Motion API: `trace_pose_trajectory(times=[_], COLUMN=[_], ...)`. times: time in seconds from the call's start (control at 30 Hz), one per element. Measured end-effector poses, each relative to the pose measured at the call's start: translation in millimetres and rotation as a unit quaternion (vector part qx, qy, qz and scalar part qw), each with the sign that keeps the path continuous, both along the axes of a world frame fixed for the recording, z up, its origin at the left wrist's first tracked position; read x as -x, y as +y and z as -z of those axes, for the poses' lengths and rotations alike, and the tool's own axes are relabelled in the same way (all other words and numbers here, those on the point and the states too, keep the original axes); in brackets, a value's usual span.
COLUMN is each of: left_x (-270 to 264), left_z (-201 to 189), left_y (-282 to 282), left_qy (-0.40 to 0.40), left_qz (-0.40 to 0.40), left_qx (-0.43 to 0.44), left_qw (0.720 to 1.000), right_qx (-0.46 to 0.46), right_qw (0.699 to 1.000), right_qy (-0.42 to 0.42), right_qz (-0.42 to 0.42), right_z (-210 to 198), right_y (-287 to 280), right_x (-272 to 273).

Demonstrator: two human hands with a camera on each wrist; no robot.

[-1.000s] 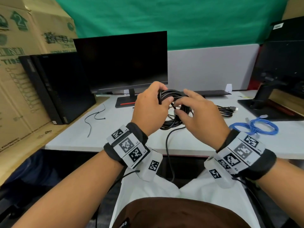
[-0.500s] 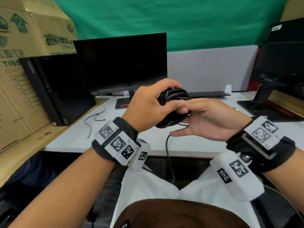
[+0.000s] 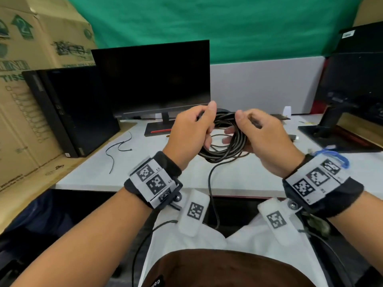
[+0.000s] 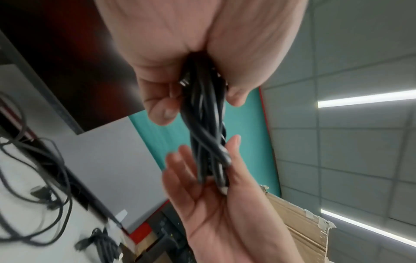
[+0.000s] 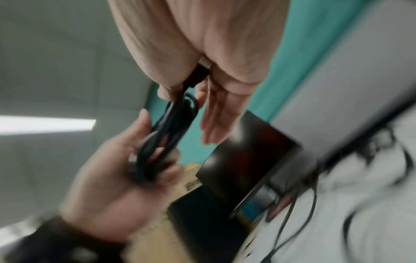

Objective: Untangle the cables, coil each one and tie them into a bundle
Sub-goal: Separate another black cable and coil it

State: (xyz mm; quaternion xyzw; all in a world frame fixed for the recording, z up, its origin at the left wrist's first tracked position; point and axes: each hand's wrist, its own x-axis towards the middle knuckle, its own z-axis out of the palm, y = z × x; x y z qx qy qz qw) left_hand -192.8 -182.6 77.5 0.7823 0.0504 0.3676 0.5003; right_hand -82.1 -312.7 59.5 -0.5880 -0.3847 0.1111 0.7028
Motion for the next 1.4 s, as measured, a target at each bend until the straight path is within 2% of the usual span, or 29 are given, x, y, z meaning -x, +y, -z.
trace_pose_trajectory(times=[0.1, 0.2, 0.27, 0.33, 0.4, 0.47, 0.53, 0.6, 0.7, 0.8, 0.9, 1.0, 1.1, 1.2, 1.27, 1.33, 1.4], left_x=[-3.7, -5.8, -7.8, -9.9, -12.1, -15.7, -22.9, -33.3, -49.2, -65.7, -82.5, -99.3, -120.6, -148.2, -167.1, -186.6, -207.0], left_z=[9.6, 17.6, 20.1, 21.0, 22.1, 23.6, 26.8, 32.1, 40.8, 47.2, 56.0, 66.0, 72.6, 76.8, 78.5, 80.6, 80.4], left_y=[-4.4, -1.9, 2.8, 8.4, 11.2, 11.0, 6.6, 2.9, 5.6, 11.2, 16.4, 20.2, 22.8, 23.8, 23.0, 21.6, 17.6], left_qy=[-0.002, 0.003, 0.023, 0.056, 0.095, 0.124, 0.146, 0.158, 0.149, 0.152, 0.185, 0.208, 0.21, 0.198, 0.203, 0.222, 0.246], left_qz=[0.019, 0.014, 0.01, 0.041, 0.119, 0.207, 0.245, 0.236, 0.194, 0.179, 0.183, 0.185, 0.158, 0.122, 0.117, 0.117, 0.124], left_qx=[0.101, 0.129, 0.126, 0.148, 0.22, 0.286, 0.318, 0.331, 0.341, 0.351, 0.34, 0.345, 0.363, 0.382, 0.39, 0.386, 0.377], left_qw=[0.995, 0.992, 0.992, 0.987, 0.964, 0.927, 0.904, 0.9, 0.908, 0.906, 0.904, 0.896, 0.894, 0.895, 0.89, 0.888, 0.884], right_qx=[-0.043, -0.036, -0.016, -0.008, -0.014, -0.021, -0.031, -0.052, -0.078, -0.062, -0.038, -0.014, 0.016, 0.111, 0.19, 0.225, 0.218], right_qw=[0.982, 0.967, 0.962, 0.957, 0.955, 0.951, 0.941, 0.923, 0.89, 0.873, 0.864, 0.866, 0.885, 0.928, 0.944, 0.95, 0.952], right_qy=[0.149, 0.193, 0.21, 0.233, 0.255, 0.28, 0.313, 0.358, 0.419, 0.442, 0.466, 0.469, 0.454, 0.356, 0.266, 0.21, 0.209], right_qz=[-0.107, -0.163, -0.174, -0.173, -0.151, -0.129, -0.123, -0.133, -0.162, -0.195, -0.19, -0.17, -0.101, 0.008, 0.051, 0.056, 0.043], right_z=[-0.7, -1.6, -0.7, -0.2, 0.8, 3.8, 10.5, 18.9, 31.9, 40.7, 41.6, 45.2, 49.8, 49.2, 49.3, 50.9, 50.9], right_y=[4.4, 5.0, 4.3, 4.0, 2.8, 2.3, 1.0, -0.8, -2.9, -0.3, 5.3, 7.1, 7.6, 1.3, -6.5, -13.8, -19.1], right_x=[6.4, 9.8, 10.4, 8.6, 4.5, -0.4, -5.6, -12.5, -24.4, -34.5, -44.5, -57.5, -75.7, -99.6, -112.6, -124.9, -140.9])
